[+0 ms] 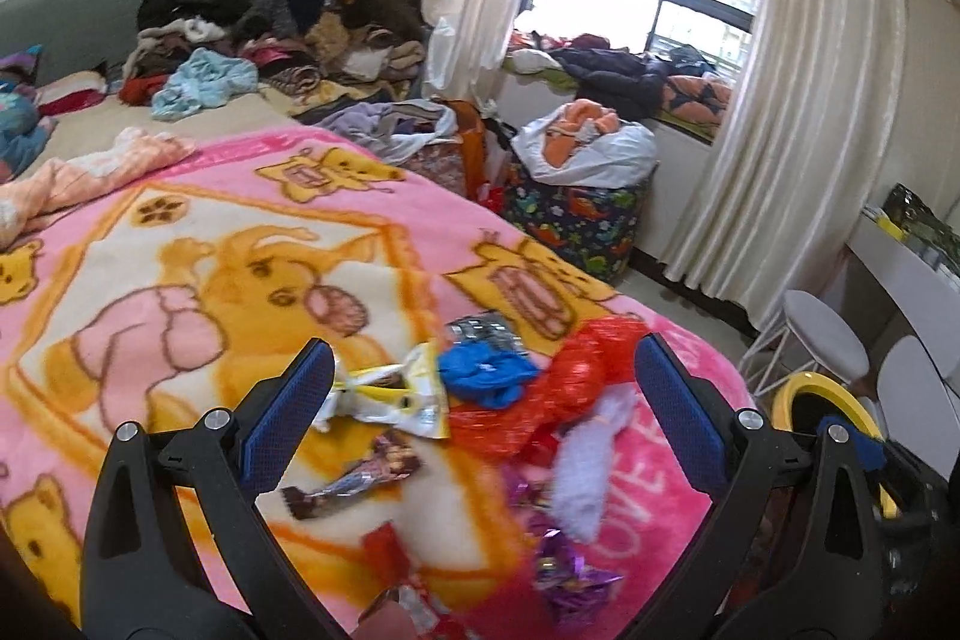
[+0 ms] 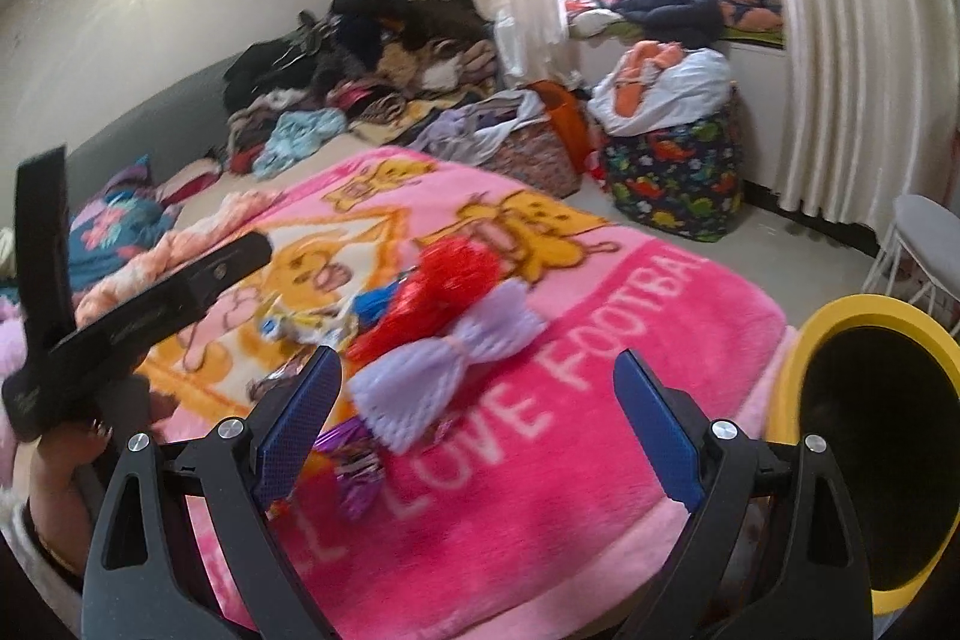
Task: Collect trash
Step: 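Grasp purple candy wrapper with right tool while left grasps yellow-white wrapper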
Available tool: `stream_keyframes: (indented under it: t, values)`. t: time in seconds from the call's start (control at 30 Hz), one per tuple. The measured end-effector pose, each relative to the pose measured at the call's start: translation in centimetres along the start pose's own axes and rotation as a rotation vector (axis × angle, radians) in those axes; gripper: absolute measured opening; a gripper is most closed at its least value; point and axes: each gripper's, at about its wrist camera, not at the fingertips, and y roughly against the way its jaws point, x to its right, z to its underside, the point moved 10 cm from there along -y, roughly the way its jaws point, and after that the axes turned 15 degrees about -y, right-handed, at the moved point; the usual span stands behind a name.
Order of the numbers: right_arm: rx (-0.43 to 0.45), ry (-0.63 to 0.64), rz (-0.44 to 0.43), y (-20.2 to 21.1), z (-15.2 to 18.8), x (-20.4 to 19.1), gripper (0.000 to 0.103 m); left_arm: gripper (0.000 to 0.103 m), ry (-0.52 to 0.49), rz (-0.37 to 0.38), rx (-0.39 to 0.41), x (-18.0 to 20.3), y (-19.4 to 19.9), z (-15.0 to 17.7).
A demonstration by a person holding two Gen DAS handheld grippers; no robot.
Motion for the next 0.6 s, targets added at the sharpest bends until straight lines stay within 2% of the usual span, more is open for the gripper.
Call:
stream_keyframes:
  t: [0.37,0.43,0.6]
  values:
    - [-0.175,0.051,-0.046,-2.9,4.9,-4.4,0.089,0.092,0.058,-0.052,-0.043,-4.8,-1.0,2.3]
    - [-0.196,0.053,-0.042,-3.3,5.5,-4.7,0.089,0.092,0.083,-0.042,-0.059,-5.5,-1.5,2.9]
    - [-0.26,0.052,-0.018,-4.5,6.9,-4.9,0.081,0.092,0.135,-0.003,-0.087,-6.8,-2.8,4.1]
